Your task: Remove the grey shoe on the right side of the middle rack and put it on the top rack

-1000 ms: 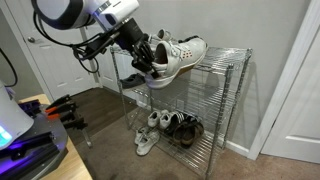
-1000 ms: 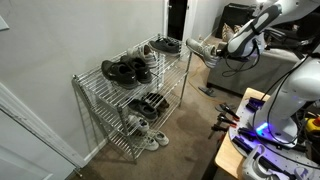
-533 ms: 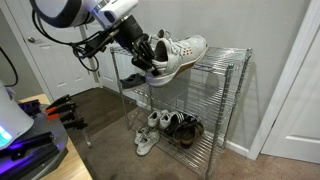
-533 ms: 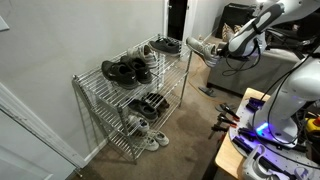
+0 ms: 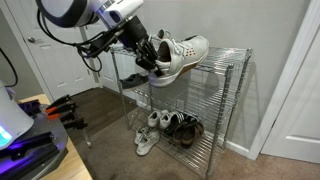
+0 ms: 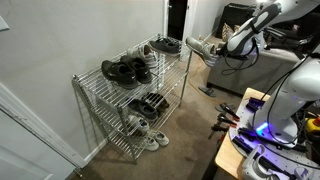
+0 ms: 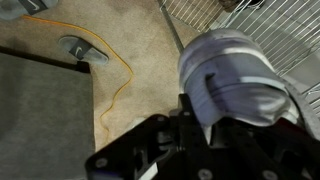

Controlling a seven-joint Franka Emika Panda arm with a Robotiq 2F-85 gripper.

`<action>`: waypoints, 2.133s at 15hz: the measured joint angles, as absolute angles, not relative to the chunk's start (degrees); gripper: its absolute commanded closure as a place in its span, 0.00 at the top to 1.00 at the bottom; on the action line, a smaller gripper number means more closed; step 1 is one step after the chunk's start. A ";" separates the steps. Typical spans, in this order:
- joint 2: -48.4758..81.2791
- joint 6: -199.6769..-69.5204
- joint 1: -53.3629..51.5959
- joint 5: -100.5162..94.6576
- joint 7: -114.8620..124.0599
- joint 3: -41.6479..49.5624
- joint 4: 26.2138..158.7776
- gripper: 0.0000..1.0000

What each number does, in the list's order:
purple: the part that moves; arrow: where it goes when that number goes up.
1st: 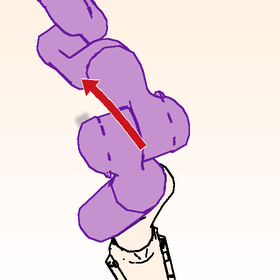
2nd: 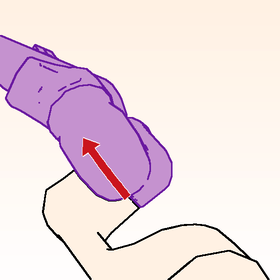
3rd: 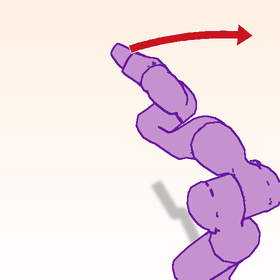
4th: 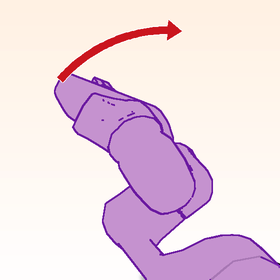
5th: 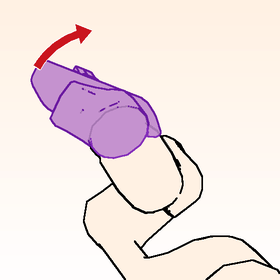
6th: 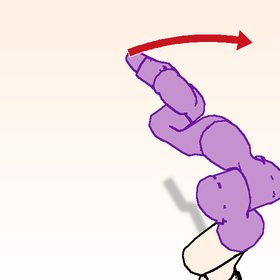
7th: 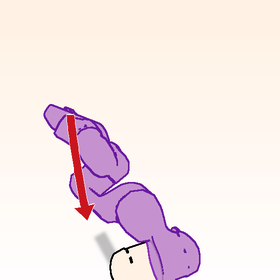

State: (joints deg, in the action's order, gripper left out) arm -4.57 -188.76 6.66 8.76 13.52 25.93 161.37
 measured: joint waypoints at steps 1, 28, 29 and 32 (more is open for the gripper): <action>-3.95 -188.84 6.66 8.76 13.52 25.94 160.92 0.06; -10.71 -192.16 -20.57 2.90 14.08 45.73 158.75 0.06; -11.43 -192.32 -19.96 2.98 14.08 43.20 158.72 0.06; -13.84 -192.35 -16.06 3.36 14.08 34.22 158.75 0.06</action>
State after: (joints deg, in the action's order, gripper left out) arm -13.84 -192.35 -16.06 3.36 14.08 34.22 158.75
